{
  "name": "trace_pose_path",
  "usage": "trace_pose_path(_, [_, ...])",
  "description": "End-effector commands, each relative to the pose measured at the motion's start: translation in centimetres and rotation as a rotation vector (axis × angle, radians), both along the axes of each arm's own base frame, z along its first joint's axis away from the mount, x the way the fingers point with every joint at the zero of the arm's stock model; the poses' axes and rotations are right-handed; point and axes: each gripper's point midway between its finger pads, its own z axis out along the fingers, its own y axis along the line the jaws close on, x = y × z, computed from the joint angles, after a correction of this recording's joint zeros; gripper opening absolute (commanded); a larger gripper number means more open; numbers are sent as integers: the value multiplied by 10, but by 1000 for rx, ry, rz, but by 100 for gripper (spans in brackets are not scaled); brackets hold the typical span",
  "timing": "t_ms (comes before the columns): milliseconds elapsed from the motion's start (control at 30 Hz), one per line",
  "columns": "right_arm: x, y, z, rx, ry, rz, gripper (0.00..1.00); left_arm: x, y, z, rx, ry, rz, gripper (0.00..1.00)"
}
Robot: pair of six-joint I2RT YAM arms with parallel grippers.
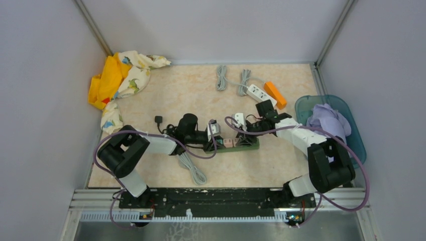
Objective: Pull the plug off the socket
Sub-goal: Remove the plug from the socket.
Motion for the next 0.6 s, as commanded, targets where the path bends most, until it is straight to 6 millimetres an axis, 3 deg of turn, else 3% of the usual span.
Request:
trace_pose_path(0, [23, 12, 56, 182, -126, 10, 0, -1, 3, -14, 36, 30, 9, 1])
trace_pose_path(133, [12, 9, 57, 199, -136, 63, 0, -2, 3, -14, 36, 31, 6, 1])
trace_pose_path(333, [-10, 28, 57, 249, -107, 150, 0, -2, 3, -14, 35, 29, 7, 1])
trace_pose_path(567, [5, 39, 57, 217, -104, 67, 0, -2, 3, -13, 34, 30, 6, 1])
